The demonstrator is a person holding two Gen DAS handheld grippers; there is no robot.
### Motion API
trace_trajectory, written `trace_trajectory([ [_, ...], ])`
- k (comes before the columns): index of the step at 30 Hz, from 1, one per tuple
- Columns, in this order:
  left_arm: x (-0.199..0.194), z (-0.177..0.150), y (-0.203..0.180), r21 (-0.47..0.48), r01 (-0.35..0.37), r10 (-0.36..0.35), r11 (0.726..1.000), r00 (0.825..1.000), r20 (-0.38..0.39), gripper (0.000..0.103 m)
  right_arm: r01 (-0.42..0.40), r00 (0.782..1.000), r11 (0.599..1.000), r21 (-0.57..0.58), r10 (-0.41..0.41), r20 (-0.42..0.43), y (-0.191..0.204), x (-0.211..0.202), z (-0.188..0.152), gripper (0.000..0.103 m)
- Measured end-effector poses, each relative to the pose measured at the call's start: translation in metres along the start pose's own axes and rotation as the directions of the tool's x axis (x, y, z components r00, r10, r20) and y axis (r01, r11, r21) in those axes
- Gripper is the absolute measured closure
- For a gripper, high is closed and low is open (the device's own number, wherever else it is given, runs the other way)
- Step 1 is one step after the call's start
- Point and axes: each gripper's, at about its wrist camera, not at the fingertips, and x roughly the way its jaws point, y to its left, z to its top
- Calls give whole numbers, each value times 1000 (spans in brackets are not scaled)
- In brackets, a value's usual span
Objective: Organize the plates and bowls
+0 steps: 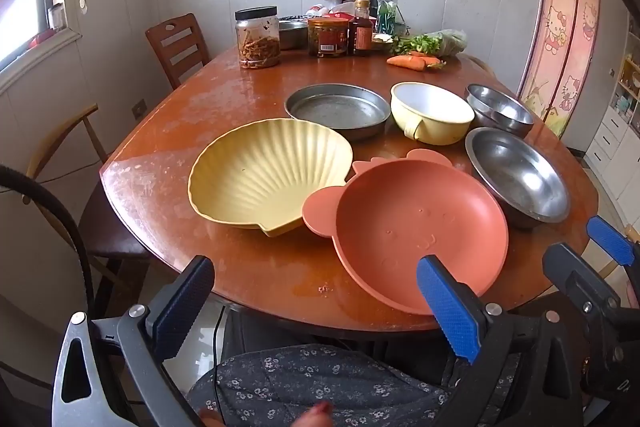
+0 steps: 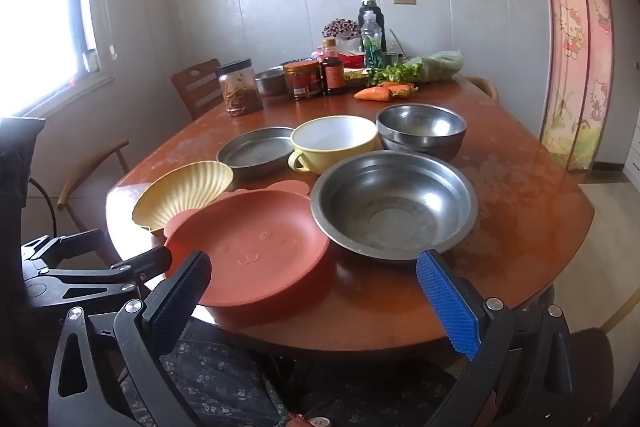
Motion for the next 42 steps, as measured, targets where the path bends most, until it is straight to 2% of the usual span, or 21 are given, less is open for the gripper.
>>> trace_trajectory([
  [15,-6,0,13,7,-1,1,1000,1000,-9,1,14,1000,1000,-27,-14,-17,5,4,-3,0],
  [17,2,-3,-3,22,-6,6,1000,1000,-14,1,15,1000,999,-29,-16,-16,5,4,-3,0],
  [42,4,-4,-3,27,-4,5,1000,1000,-19,1,33,999,999,-36,-34,-23,4,6,-4,0],
])
